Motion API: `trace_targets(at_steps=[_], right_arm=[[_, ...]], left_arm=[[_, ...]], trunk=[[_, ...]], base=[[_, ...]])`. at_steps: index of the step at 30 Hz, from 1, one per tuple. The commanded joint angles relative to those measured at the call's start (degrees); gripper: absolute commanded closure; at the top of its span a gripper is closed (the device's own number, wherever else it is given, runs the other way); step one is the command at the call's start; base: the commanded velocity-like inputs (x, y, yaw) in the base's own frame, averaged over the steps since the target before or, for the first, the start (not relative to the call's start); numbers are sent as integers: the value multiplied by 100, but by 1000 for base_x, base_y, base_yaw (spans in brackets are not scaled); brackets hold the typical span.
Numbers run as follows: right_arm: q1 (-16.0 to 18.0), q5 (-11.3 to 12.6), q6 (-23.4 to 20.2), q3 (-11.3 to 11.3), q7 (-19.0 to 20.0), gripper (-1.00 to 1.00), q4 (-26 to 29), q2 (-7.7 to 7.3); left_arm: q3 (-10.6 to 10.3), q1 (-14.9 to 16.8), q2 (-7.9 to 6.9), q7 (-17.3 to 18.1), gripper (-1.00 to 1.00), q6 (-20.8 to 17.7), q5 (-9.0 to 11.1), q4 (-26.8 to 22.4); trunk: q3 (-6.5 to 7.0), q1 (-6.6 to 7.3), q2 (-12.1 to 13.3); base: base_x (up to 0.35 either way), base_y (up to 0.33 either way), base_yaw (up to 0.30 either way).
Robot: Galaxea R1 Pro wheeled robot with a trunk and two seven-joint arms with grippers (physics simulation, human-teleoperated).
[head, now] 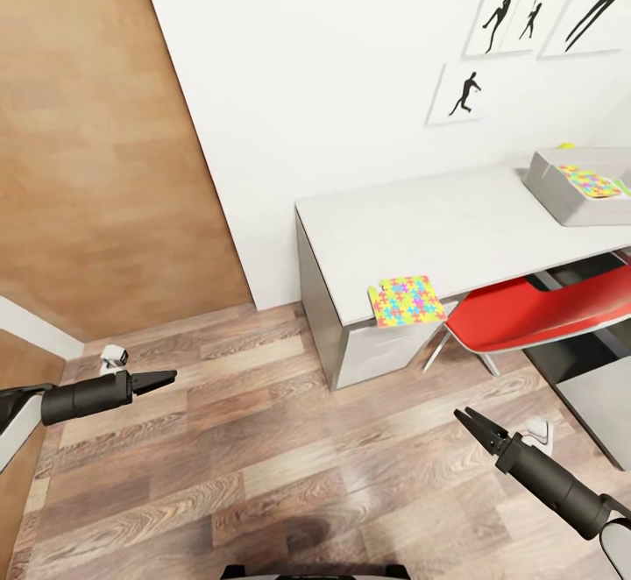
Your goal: Put all the toys in the child's room - the three board games (two on the bed and one on the table), the two jigsaw puzzles on the table, and the tennis ball on the table - inside the toy box on the table in the child's room.
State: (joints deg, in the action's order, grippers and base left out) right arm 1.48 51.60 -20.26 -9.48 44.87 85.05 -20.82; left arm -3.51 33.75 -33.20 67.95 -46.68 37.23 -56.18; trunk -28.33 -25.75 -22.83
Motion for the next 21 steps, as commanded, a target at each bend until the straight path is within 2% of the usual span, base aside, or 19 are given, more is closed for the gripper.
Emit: trace_targets(at_steps=[1,21], right_arm=[[4,51,-51,-2,14,-100,2,-1],[2,51,38,7,47,-100,6,2]], left_arm=[[-15,6,-8,-1,-100,-43,38,2],[-20,2,-2,-5,-100,-43,38,2]], trunk=[[1,-3,-9],[190,-3,-9]], base=[[0,0,0],[0,0,0]])
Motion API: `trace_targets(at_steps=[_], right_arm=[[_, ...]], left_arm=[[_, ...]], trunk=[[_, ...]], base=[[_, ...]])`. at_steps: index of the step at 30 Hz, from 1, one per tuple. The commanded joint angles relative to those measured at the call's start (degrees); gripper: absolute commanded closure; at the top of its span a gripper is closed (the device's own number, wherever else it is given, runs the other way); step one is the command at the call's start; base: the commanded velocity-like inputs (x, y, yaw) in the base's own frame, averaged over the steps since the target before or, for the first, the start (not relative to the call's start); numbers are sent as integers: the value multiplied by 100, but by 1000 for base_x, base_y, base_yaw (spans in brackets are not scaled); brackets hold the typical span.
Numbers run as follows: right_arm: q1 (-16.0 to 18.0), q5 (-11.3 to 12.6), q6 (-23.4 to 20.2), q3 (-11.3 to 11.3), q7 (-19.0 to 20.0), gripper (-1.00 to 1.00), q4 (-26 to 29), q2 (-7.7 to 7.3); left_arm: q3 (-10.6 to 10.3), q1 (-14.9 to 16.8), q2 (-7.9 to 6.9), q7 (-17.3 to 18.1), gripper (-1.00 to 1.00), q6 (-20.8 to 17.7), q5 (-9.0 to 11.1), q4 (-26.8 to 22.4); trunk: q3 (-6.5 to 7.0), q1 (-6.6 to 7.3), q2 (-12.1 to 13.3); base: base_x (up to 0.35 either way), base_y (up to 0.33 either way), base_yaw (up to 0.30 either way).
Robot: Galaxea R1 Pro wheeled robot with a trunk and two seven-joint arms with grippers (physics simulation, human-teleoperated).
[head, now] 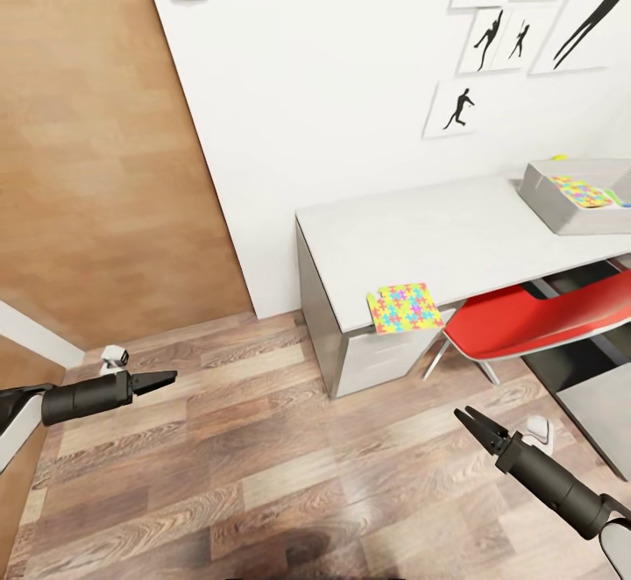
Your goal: Put all the toys in the child's room - the three board games (two on the bed and one on the table), the two jigsaw puzzles on the table, and the tennis ball on the table - inside the toy box on the table in the child's room.
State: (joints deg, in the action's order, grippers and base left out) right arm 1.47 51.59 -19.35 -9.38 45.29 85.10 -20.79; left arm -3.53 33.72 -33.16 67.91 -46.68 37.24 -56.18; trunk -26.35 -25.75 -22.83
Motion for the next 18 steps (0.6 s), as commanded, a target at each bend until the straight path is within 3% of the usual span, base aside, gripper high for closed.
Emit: trace_targets(at_steps=[1,12,18], right_arm=[[3,51,-51,-2,6,-100,0,0],[3,20,-42,-2,6,-100,-18,4],[3,-263,-42,-2,6,-100,-19,26]], left_arm=[[-19,4,-5,-4,-100,-43,38,2],[-31,5,8,-35,-100,-43,30,2],[-33,4,12,-45,-100,-43,29,2]], trunk=[[1,-3,-9],[106,-3,-9],[164,-3,-9]], base=[[0,0,0],[0,0,0],[0,0,0]])
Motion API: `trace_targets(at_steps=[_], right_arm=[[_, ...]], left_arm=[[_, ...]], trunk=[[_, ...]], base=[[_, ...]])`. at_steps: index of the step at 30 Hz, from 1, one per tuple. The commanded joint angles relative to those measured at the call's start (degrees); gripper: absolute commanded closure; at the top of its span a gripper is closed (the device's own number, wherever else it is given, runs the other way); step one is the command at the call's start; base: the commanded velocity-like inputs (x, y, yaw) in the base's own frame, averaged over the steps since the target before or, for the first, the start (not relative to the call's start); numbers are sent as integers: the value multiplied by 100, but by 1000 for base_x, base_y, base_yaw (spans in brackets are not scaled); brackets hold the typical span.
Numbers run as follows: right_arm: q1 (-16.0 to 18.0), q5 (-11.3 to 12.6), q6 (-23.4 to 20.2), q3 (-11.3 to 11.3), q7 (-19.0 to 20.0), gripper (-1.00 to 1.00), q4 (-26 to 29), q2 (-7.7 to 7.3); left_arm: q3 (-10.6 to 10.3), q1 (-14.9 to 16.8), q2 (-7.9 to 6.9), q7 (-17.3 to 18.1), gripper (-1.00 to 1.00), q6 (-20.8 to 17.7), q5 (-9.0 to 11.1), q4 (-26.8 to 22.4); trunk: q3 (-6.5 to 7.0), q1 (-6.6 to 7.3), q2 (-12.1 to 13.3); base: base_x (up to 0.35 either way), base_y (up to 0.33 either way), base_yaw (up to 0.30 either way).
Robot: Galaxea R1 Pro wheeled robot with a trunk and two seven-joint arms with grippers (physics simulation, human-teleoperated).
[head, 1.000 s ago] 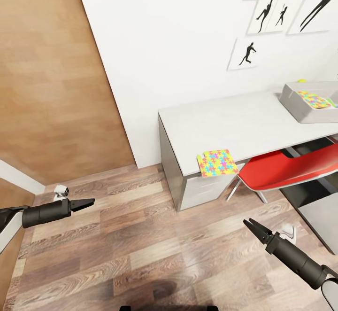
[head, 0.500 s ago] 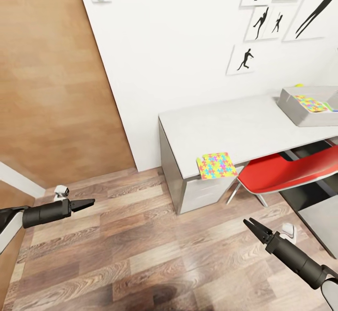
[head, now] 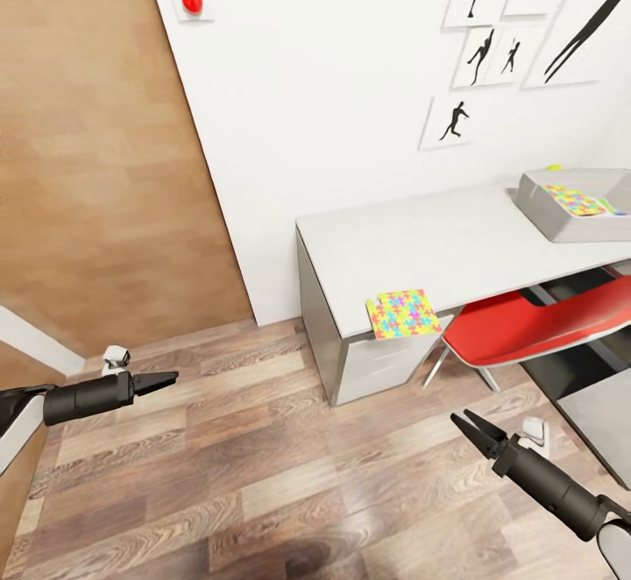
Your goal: Put all the toys in the child's room - the three board games (two on the bed and one on the table), the two jigsaw puzzles on the table, and the tennis ball on the table - inside the toy box on the table in the child's room.
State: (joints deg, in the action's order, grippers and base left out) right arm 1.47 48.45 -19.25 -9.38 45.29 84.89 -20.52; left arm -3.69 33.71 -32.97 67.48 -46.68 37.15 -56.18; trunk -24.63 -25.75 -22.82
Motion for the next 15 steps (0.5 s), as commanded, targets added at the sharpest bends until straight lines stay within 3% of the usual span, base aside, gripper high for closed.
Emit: trace_targets(at_steps=[1,15], right_arm=[[3,39,-53,-3,6,-100,1,9],[3,-18,-53,-11,6,-100,-7,65]], left_arm=[[-17,5,-3,-2,-100,-43,38,2],[-21,6,25,-15,-100,-43,1,4]], trunk=[[1,-3,-10],[135,-3,-10]], base=[[0,0,0],[0,-22,0]])
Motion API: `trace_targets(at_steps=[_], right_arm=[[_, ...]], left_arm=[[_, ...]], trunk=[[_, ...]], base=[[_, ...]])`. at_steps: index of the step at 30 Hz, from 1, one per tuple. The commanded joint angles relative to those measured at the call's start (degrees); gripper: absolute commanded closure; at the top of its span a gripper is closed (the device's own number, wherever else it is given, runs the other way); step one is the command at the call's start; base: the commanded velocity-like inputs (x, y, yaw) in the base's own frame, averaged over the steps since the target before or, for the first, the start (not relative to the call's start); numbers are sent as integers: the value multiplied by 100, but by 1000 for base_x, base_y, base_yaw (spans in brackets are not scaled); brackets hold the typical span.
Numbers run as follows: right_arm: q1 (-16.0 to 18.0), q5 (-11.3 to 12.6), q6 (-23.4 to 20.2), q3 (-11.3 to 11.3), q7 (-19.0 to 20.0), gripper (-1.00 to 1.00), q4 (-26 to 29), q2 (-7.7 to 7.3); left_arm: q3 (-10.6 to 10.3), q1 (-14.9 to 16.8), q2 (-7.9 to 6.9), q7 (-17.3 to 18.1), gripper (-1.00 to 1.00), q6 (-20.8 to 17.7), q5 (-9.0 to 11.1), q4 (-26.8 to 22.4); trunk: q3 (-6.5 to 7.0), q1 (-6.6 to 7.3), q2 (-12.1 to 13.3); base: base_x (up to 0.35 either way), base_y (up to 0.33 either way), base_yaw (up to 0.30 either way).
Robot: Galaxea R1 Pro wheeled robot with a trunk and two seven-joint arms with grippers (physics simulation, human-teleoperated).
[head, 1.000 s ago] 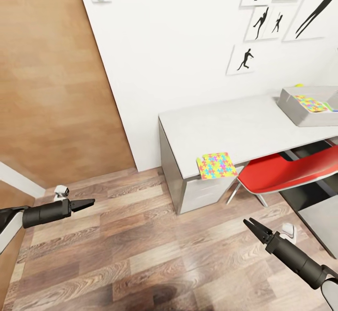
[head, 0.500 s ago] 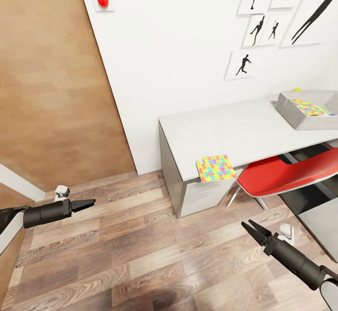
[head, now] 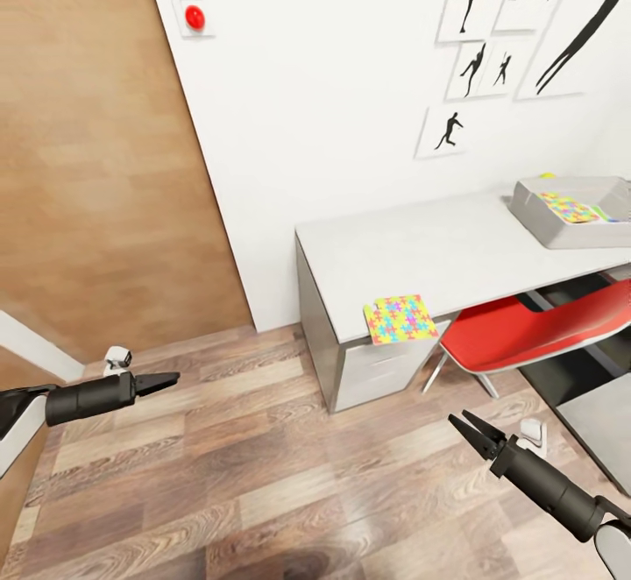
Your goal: Put all the toys in the child's room - the three board games (two on the bed and one on the table), the two jigsaw puzzles on the table, and the tennis ball on the table - inside the toy box on the table in the child's room.
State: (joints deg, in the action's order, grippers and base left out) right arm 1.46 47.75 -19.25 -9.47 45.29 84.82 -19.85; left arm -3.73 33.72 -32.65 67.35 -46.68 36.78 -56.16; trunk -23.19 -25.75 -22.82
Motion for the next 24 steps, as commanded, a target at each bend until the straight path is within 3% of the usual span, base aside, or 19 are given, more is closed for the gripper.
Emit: trace_targets(at_steps=[1,24], right_arm=[[3,52,-53,-2,7,-100,0,-1],[3,59,86,-2,28,-100,7,-1]], left_arm=[[-16,4,-8,-2,-100,-43,35,4],[-14,3,-22,14,-100,-37,5,8]], trunk=[[1,-3,-10],[220,-3,-10]], base=[[0,-84,0],[0,-49,0]])
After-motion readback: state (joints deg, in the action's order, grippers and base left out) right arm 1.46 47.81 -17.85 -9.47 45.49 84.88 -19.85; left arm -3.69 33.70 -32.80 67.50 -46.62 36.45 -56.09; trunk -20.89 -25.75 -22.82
